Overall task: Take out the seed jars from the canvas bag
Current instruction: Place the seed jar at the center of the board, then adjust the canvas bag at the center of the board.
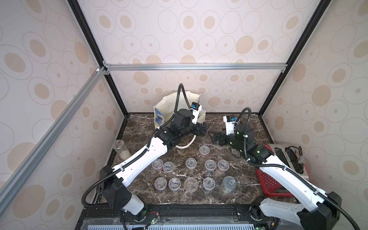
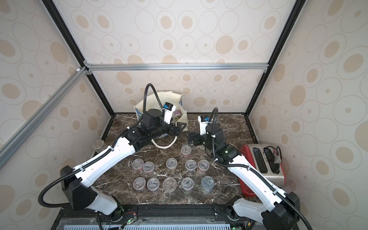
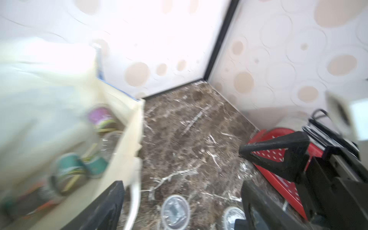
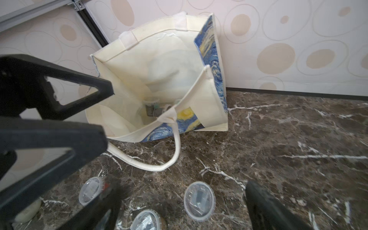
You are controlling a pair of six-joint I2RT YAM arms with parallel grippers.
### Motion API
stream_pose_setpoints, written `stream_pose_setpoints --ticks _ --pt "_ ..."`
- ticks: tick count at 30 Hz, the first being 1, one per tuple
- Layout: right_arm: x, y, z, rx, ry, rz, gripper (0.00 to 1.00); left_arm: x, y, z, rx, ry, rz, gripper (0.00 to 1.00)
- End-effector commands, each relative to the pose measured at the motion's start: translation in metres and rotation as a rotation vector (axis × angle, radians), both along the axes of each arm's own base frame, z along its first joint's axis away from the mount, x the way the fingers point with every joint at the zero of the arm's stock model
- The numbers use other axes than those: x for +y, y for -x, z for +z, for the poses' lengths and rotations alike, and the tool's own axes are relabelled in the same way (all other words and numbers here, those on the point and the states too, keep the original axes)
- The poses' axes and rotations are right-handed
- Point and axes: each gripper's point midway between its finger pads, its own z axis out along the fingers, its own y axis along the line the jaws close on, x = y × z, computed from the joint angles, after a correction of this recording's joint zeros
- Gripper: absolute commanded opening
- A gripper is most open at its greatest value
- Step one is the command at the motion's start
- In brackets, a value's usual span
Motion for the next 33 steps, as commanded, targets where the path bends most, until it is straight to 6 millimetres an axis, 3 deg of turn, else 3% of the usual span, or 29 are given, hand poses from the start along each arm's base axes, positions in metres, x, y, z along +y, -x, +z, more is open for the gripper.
stream_pose_setpoints --ticks 1,4,6,9,12,15,19,24,28,29,33 --pt "0.016 0.004 -0.018 0.154 0.073 0.095 0.99 0.08 -0.024 -0.036 0.055 -0.218 0.319 0.92" --pt "0.032 -0.007 -0.016 0.201 0.144 0.11 0.85 0.129 -0.031 -0.036 0.022 -0.326 0.541 0.95" --pt "0.053 -0.006 -0.012 0.212 0.214 0.178 0.83 0.154 -0.033 -0.038 0.006 -0.353 0.64 0.97" --pt "0.088 -0.007 -0.007 0.244 0.189 0.272 0.78 0.185 -0.039 -0.056 0.047 -0.321 0.715 0.98" --pt "0.109 -0.024 -0.002 0.261 0.112 0.249 0.74 0.213 -0.048 -0.08 0.101 -0.242 0.773 0.98" --pt "0.122 -0.043 -0.006 0.289 0.121 0.202 0.72 0.212 -0.061 -0.094 0.108 -0.164 0.716 0.98" --pt "0.129 -0.06 -0.015 0.321 0.179 0.136 0.72 0.202 -0.078 -0.109 0.099 -0.226 0.633 0.98" --pt "0.128 -0.066 -0.024 0.35 0.19 0.096 0.72 0.181 -0.081 -0.123 0.141 -0.198 0.527 0.71" --pt "0.122 -0.063 -0.033 0.393 0.207 0.055 0.74 0.172 -0.062 -0.131 0.184 -0.081 0.493 0.25" --pt "0.123 -0.059 -0.036 0.424 0.197 0.058 0.75 0.167 -0.054 -0.135 0.198 -0.048 0.465 0.18" --pt "0.13 -0.045 -0.054 0.54 0.144 0.039 0.78 0.158 -0.022 -0.151 0.217 0.069 0.416 0.17"
